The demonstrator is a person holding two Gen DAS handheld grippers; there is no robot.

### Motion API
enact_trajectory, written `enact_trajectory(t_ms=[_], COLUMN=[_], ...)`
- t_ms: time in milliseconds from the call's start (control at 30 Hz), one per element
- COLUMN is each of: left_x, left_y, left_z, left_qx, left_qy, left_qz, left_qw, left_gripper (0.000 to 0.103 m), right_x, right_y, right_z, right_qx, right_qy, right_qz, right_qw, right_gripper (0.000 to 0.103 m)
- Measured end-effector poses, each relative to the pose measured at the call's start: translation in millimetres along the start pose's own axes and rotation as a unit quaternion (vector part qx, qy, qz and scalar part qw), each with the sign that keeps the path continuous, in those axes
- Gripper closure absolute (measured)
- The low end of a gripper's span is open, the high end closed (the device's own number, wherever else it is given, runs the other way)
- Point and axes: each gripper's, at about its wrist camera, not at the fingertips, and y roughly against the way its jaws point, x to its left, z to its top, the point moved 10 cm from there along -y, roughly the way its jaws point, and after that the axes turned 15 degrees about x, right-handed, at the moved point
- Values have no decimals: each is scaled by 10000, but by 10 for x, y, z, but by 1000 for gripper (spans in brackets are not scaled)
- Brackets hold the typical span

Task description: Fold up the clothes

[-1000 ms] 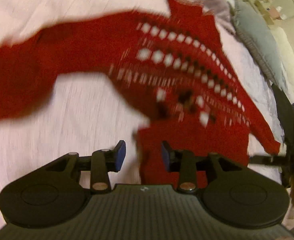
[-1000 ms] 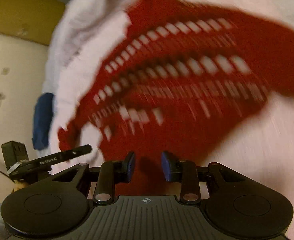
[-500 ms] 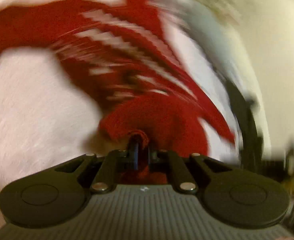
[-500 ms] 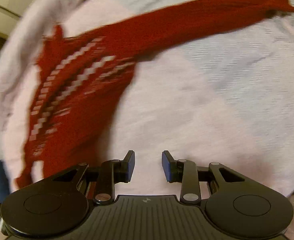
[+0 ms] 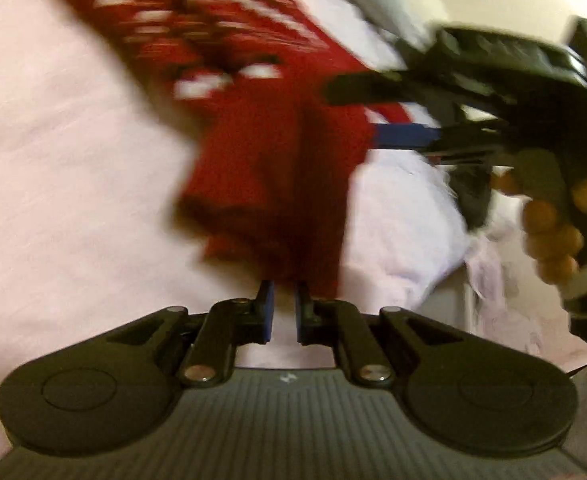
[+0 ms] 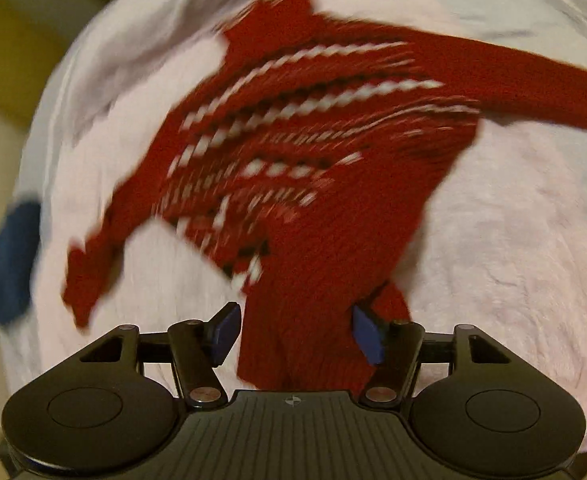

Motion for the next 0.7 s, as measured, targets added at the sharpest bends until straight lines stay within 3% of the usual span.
enact_trajectory(t_ms=[67, 133, 167, 200, 300, 333, 433, 533, 567, 667, 700], left_x=[243, 436, 494, 531, 568, 578, 577, 608, 608, 546, 504], left_y=[125, 281, 365, 443, 554, 579, 599, 565, 545, 506, 466], left_z=[-102, -193, -227, -247, -234, -229, -208, -206, -206, -166, -132], left_qx=[-91, -257, -382, -518, -793, -868, -1081, -1158, -1148, -1127, -1134], left_qy=[315, 615, 753, 875, 1020, 1039, 1170, 1370, 1384, 1305, 1268], left_qz=[266, 473, 502, 509, 635, 687, 714, 743, 768, 781, 765], left_qw=[9991, 9967, 9952, 9935, 9896, 9884, 9847, 9810, 9807, 9819, 9825], left_gripper=[97, 97, 97, 97, 97, 97, 97, 97, 97, 97, 97], right_x=[195, 336, 428, 535, 635, 592, 353, 93, 18, -162, -315], right_y=[49, 214, 294, 316, 8, -149, -599, -931, -978, -778, -624], right_z=[-22, -23, -39, -79, -208, -246, -256, -218, -225, -294, -329], right_qx=[-391, -1179, -1546, -1636, -774, -445, -25, -3, -57, -274, -377], right_qy=[598, 1175, 1487, 1779, 1805, 1651, 1211, 919, 852, 797, 553], right_qz=[-564, -1520, -1821, -1772, -787, -671, -958, -1269, -1255, -870, -484], right_qw=[9959, 9743, 9596, 9540, 9774, 9830, 9880, 9876, 9884, 9926, 9966], right_gripper=[39, 39, 39, 39, 39, 39, 39, 39, 45, 91, 94])
